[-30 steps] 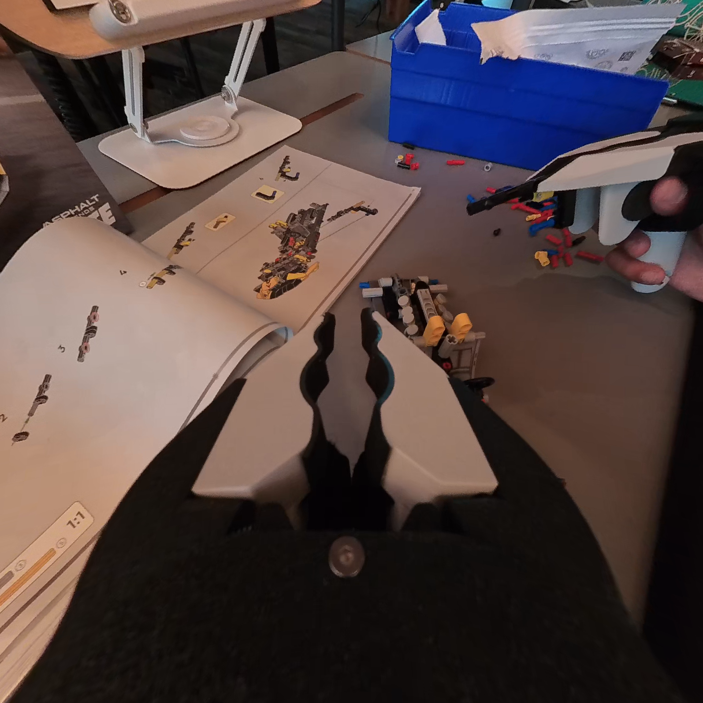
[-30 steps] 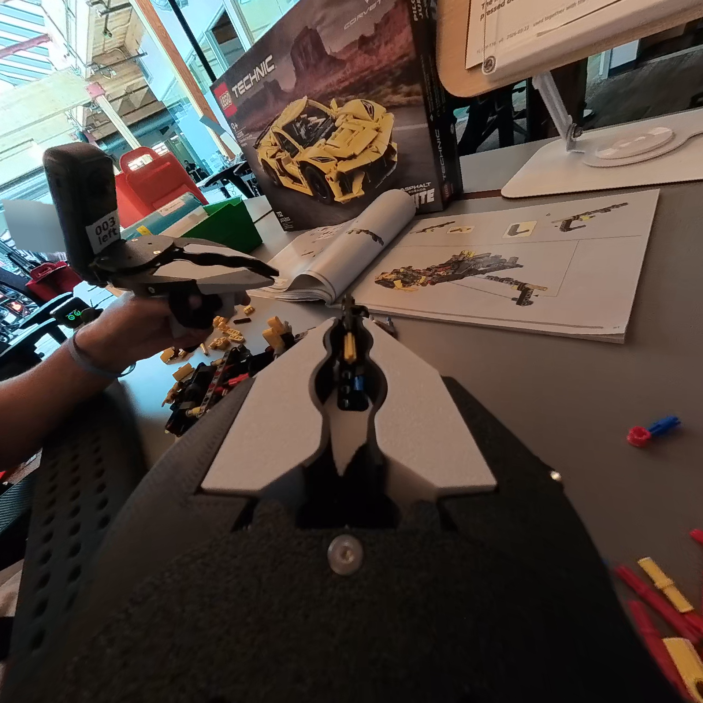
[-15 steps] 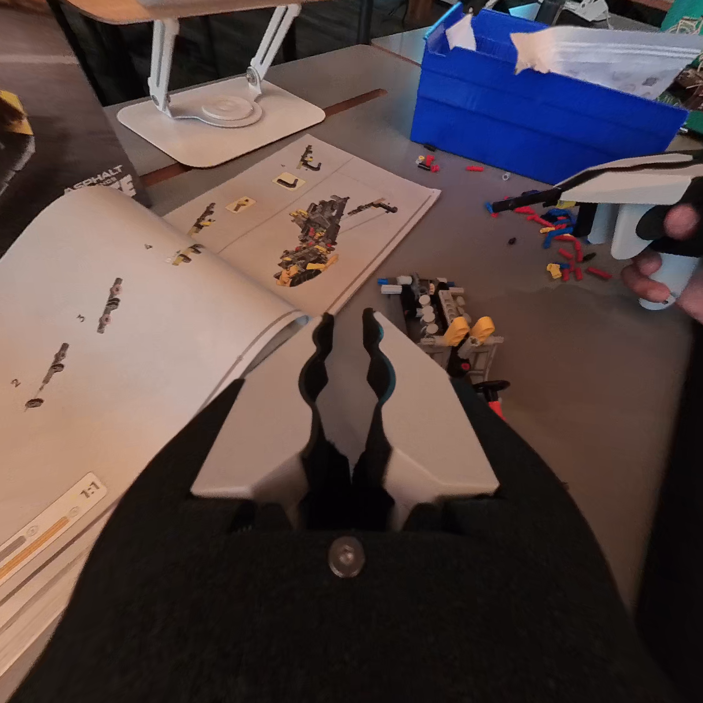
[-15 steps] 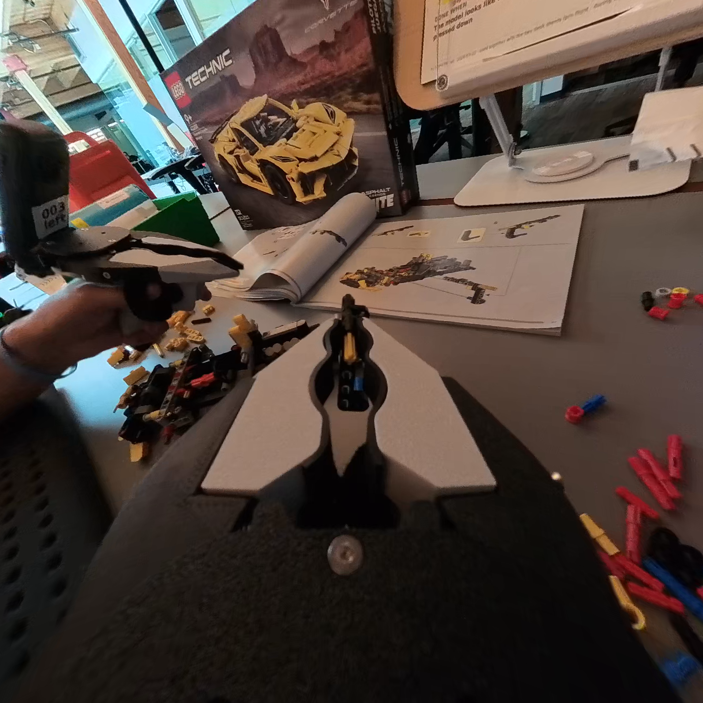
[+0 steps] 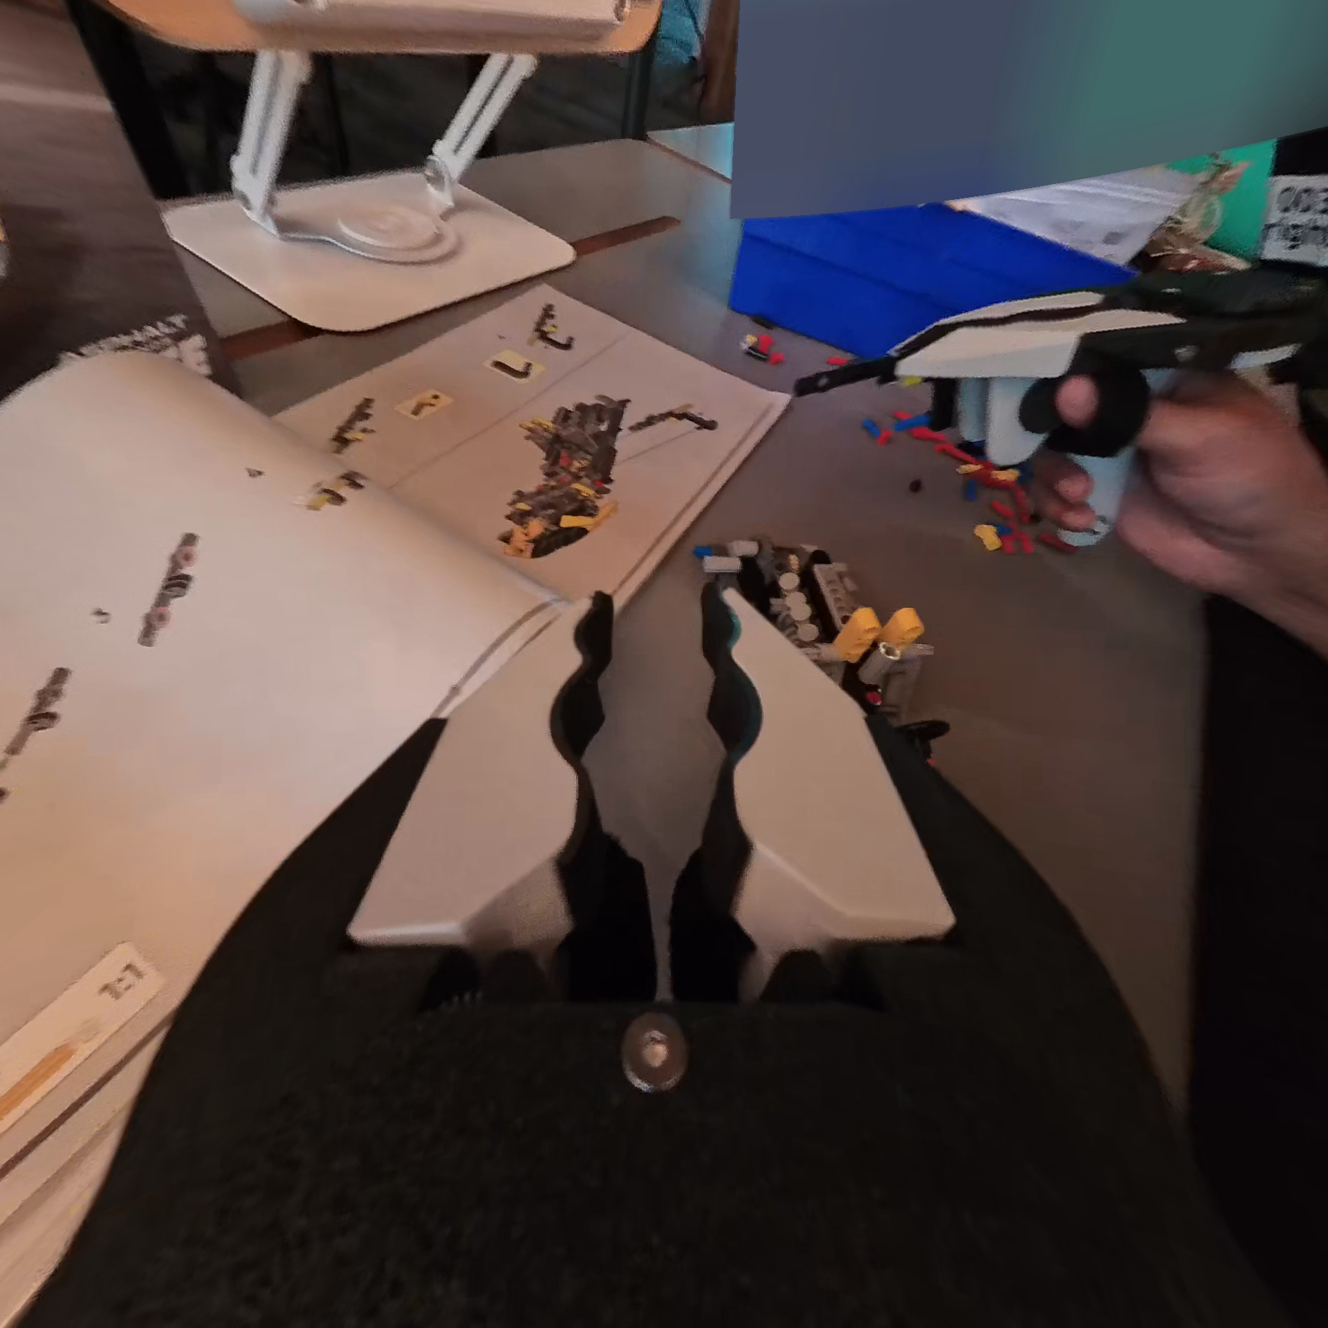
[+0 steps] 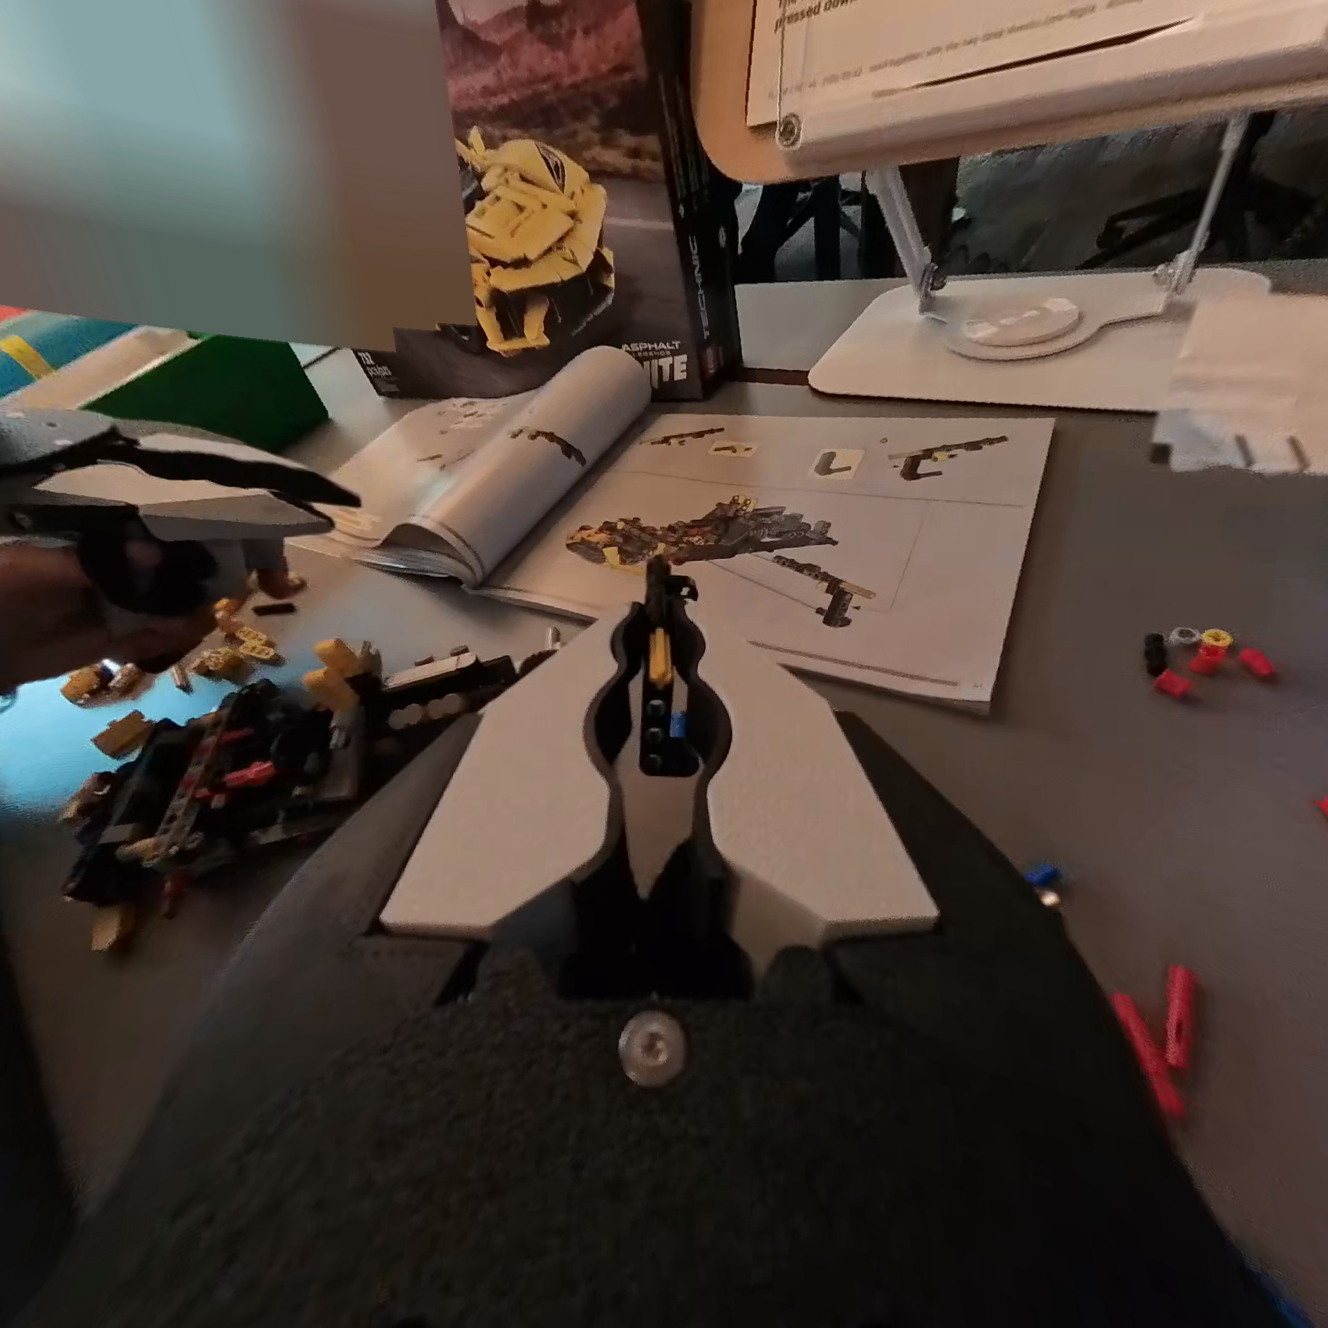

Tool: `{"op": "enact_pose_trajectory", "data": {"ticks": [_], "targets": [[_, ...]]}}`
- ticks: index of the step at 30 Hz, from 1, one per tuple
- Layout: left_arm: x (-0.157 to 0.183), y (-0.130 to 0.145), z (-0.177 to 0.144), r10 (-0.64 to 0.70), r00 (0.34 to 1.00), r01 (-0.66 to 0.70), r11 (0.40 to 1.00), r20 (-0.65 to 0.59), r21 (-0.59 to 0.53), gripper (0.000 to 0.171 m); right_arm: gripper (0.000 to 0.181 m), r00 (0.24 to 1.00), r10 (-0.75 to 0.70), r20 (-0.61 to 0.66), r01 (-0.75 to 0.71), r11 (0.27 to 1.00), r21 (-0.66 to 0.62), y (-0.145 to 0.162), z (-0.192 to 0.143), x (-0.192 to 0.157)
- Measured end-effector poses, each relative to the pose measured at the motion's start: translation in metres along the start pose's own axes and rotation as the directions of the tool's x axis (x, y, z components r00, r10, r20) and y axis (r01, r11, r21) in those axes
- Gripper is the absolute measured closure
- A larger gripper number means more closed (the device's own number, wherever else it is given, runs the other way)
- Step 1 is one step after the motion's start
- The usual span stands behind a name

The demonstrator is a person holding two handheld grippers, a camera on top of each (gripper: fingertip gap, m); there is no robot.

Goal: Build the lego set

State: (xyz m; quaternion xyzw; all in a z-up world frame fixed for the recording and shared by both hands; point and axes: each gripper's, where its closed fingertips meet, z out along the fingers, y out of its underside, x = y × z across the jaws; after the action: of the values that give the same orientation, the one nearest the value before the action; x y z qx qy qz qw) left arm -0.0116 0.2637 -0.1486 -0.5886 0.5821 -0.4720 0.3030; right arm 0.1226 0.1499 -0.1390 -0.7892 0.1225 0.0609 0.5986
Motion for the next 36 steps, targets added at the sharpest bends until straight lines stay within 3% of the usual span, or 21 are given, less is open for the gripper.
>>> {"op": "enact_pose_trajectory", "data": {"ticks": [13, 24, 36], "targets": [[-0.009, -0.013, -0.008, -0.084, 0.993, 0.094, 0.989, -0.086, 0.115, 0.155, 0.175, 0.997, 0.072, -0.003, -0.072, 0.995, 0.069, -0.002, -0.003, 0.014], [-0.011, -0.005, -0.002, -0.031, 0.998, 0.035, 0.997, -0.057, 0.07, 0.153, 0.175, 0.994, 0.11, 0.016, -0.111, 0.992, 0.064, 0.002, -0.001, 0.015], [-0.015, -0.004, -0.001, -0.059, 0.997, 0.063, 0.996, -0.054, 0.062, 0.152, 0.175, 0.993, 0.117, 0.023, -0.118, 0.991, 0.055, 0.004, -0.001, 0.014]]}}
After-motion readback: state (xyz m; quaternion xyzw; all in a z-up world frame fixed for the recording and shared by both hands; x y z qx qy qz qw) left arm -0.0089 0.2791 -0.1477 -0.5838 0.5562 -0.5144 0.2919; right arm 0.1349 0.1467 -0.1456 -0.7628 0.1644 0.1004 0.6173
